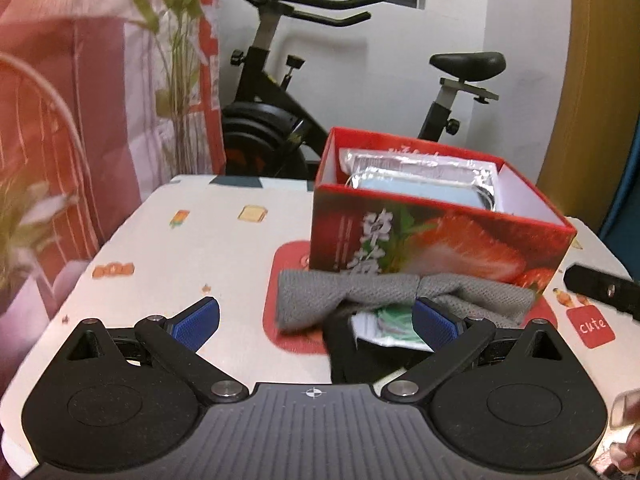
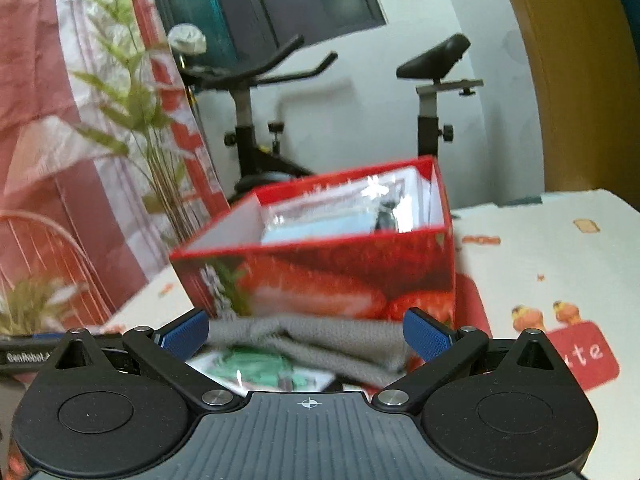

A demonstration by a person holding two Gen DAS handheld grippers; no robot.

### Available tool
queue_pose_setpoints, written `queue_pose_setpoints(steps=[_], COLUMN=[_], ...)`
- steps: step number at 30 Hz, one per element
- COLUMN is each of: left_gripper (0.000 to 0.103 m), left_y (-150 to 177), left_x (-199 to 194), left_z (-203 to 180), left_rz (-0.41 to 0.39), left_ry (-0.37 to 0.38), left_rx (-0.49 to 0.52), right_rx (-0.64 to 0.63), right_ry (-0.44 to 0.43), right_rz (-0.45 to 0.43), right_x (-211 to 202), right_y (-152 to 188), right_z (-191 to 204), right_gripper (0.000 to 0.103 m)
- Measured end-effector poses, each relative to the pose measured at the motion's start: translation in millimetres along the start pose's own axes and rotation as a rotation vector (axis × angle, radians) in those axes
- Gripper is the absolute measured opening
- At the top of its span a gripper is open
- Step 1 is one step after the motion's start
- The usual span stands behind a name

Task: Organize soft objects
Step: 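Move both grippers down to the grey towel beside the red box, then close both grippers on the white bag of green cables under the towel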

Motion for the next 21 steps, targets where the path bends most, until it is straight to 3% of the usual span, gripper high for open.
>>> queue_pose_setpoints(steps=[5, 10, 13, 16, 18, 21], left_gripper=[0.103, 0.103, 0.100, 0.089, 0.071, 0.056], left_y=[11.1, 12.5, 13.4, 14.9, 15.6, 15.9], left_x=[10.2, 19.5, 24.9, 32.5, 39.0, 48.7], left_z=[3.2, 8.2, 7.5, 6.9, 5.0, 1.5], left_rz=[0.031, 0.044, 0.050, 0.065, 0.087, 0.121], left_ry=[-0.009, 0.001, 0.003, 0.015, 0.037, 0.092], left_rx=[0.003, -0.026, -0.025, -0.030, -0.034, -0.042], right_rx=[-0.076, 0.031, 0.068, 0.106, 0.127, 0.167], right_ry=[0.027, 0.012, -0.008, -0.059, -0.088, -0.114], right_rz=[0.000, 0.065, 0.095, 0.127, 0.148, 0.162], right_x=[3.7, 19.1, 28.5, 39.6, 48.9, 61.1], right_y=[18.7, 29.1, 34.8, 38.1, 39.3, 39.5], right_z=[3.7, -10.3, -14.8, -15.0, -13.4, -14.8], right_gripper=[0.103, 0.102, 0.093, 0.075, 0.060, 0.058])
Point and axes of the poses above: each gripper's, at about its wrist camera, not at the fingertips, and x roughly the way its jaws point, z to its left, y to its underside, the point moved 6 cm from there along x, roughly the way its jaws point, and after that the axes turned 7 degrees about -y, right-handed, at the moved point
